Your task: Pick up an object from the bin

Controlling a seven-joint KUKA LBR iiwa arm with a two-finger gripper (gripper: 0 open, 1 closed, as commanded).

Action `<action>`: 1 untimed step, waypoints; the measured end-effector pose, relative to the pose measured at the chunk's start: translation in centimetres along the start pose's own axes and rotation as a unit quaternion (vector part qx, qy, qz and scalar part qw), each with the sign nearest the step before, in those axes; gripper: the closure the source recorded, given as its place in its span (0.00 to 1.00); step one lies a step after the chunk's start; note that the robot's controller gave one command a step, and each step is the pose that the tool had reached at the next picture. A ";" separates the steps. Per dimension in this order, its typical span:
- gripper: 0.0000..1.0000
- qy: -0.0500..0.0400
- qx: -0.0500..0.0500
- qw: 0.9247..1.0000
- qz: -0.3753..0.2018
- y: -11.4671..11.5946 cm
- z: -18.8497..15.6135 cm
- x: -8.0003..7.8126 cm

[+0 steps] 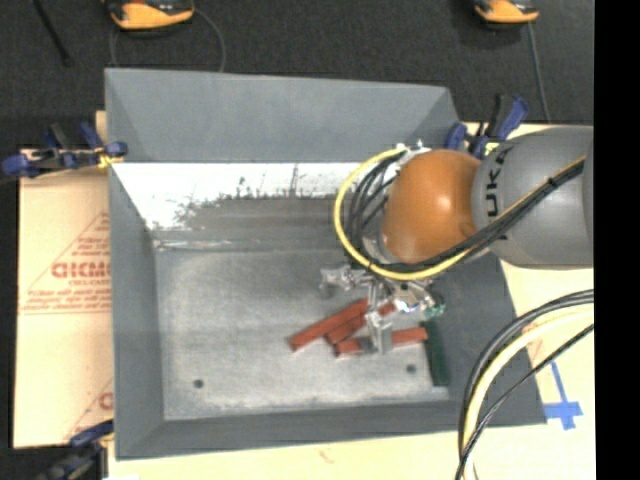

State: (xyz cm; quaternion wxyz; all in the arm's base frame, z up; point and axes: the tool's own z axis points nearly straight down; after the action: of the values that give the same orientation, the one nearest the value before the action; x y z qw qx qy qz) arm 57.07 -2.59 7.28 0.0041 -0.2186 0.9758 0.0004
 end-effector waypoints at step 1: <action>0.00 -0.001 0.000 1.000 0.004 -0.1 -0.1 -0.1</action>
Offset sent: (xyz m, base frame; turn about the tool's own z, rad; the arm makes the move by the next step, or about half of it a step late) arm 0.0000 0.0000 0.0000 0.0000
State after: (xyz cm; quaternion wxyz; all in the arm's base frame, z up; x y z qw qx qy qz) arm 57.24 -2.63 7.39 0.0050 -0.2149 0.9766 0.0004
